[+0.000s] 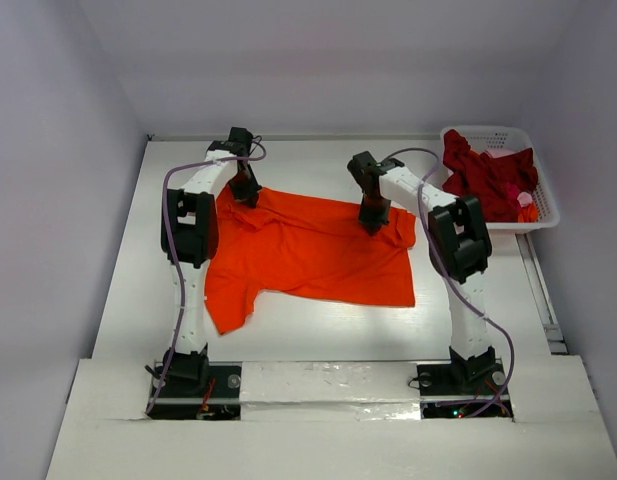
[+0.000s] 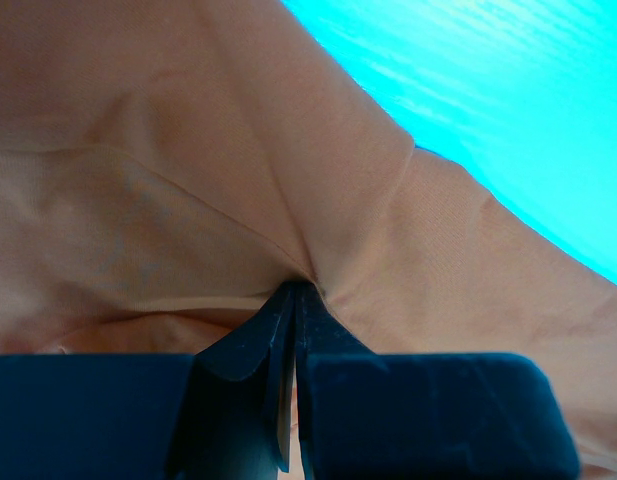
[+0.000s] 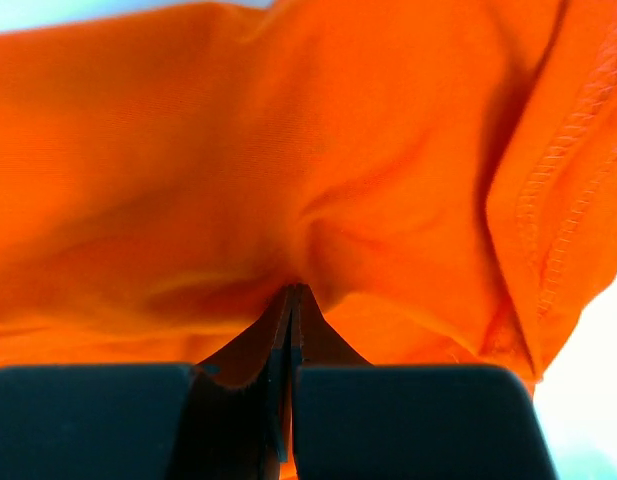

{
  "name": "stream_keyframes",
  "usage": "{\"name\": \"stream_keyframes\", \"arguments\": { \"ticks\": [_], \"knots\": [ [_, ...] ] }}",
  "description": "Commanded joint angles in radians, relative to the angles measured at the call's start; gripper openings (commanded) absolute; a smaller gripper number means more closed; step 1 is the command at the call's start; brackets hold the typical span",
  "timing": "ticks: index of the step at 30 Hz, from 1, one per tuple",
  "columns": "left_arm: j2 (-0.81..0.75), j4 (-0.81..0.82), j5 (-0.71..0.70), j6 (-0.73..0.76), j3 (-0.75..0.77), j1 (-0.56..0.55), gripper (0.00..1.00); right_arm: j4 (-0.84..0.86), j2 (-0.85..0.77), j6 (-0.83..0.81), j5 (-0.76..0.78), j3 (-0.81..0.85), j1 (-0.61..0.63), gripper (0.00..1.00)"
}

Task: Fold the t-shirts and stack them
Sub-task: Fold the tshirt

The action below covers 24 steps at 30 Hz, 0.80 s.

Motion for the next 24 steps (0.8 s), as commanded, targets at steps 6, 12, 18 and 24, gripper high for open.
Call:
{"name": "stream_keyframes", "arguments": {
  "ticks": [6, 12, 18, 24],
  "knots": [
    [0.02, 0.0, -0.008, 0.013, -0.035, 0.015, 0.0, 0.025, 0.034, 0.026, -0.04, -0.061, 0.001, 0.0],
    [0.013, 0.004, -0.004, 0.013, -0.041, 0.015, 0.0, 0.052, 0.036, 0.051, -0.069, -0.132, -0.008, 0.0],
    [0.01, 0.004, -0.002, 0.013, -0.04, 0.015, 0.0, 0.072, 0.033, 0.057, -0.067, -0.176, -0.037, 0.0],
    [0.023, 0.003, 0.004, 0.013, -0.033, 0.015, 0.0, 0.08, 0.025, 0.061, -0.07, -0.19, -0.068, 0.0]
  ]
}}
